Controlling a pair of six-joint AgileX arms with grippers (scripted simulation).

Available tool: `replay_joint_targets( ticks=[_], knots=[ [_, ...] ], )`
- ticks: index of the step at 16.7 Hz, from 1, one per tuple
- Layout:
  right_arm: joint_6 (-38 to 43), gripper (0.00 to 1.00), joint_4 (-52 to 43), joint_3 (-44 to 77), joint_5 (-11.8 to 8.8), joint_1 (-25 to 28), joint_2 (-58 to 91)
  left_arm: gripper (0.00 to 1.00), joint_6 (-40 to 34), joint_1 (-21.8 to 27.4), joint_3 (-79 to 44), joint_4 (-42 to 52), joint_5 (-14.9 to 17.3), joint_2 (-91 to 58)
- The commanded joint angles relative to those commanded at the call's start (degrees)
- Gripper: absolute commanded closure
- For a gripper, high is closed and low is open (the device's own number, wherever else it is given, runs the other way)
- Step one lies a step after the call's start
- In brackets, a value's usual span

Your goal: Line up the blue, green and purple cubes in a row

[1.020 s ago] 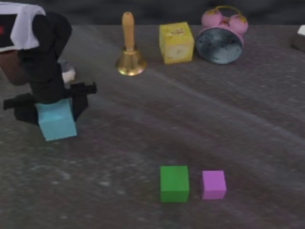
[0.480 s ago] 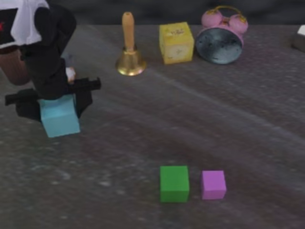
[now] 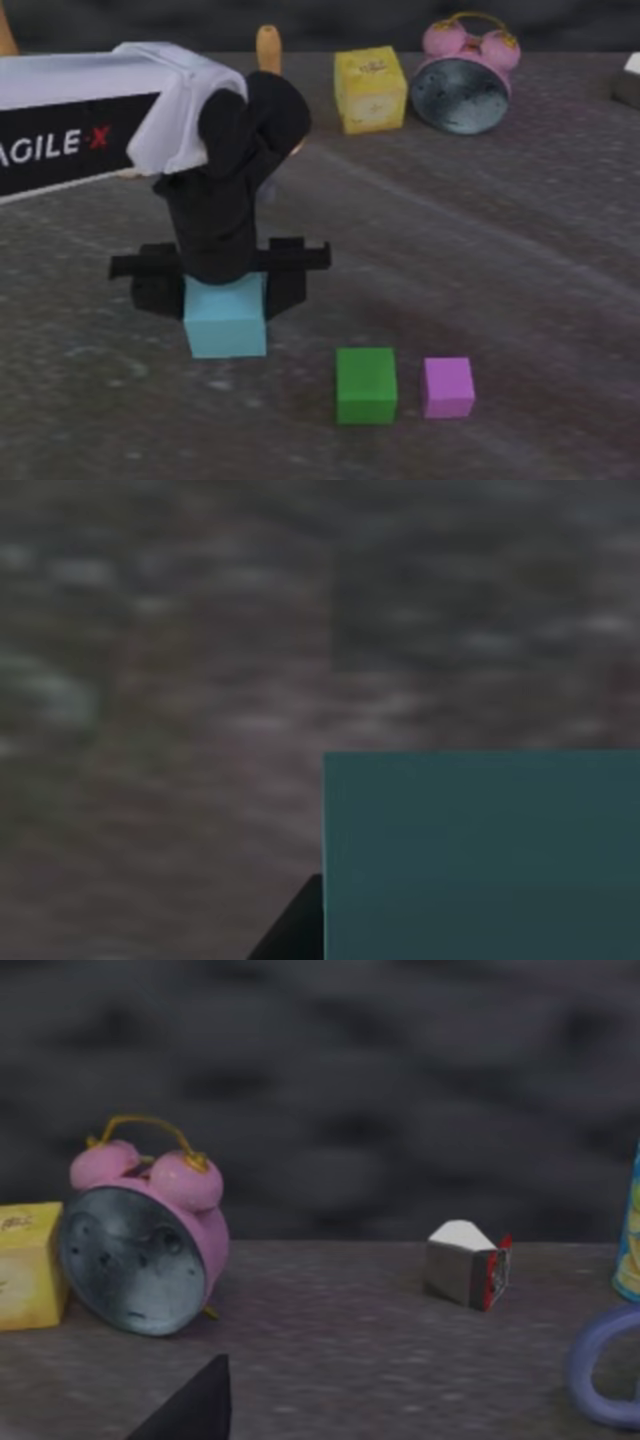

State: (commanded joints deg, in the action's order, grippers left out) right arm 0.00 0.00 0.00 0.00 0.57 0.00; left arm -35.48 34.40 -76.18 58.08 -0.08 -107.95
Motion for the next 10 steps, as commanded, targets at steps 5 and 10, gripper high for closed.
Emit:
replay_joint_targets(
  ticks=[5, 10],
  knots=[
    [0.0, 0.0, 0.0, 0.0, 0.0, 0.0, 0.0, 1.0, -1.9, 3.6, 1.9, -0.2, 0.0, 2.2],
    [0.0, 0.0, 0.0, 0.0, 0.0, 0.0, 0.0, 1.0, -1.7, 3.5, 3.3, -2.5, 0.0, 1.0]
  ],
)
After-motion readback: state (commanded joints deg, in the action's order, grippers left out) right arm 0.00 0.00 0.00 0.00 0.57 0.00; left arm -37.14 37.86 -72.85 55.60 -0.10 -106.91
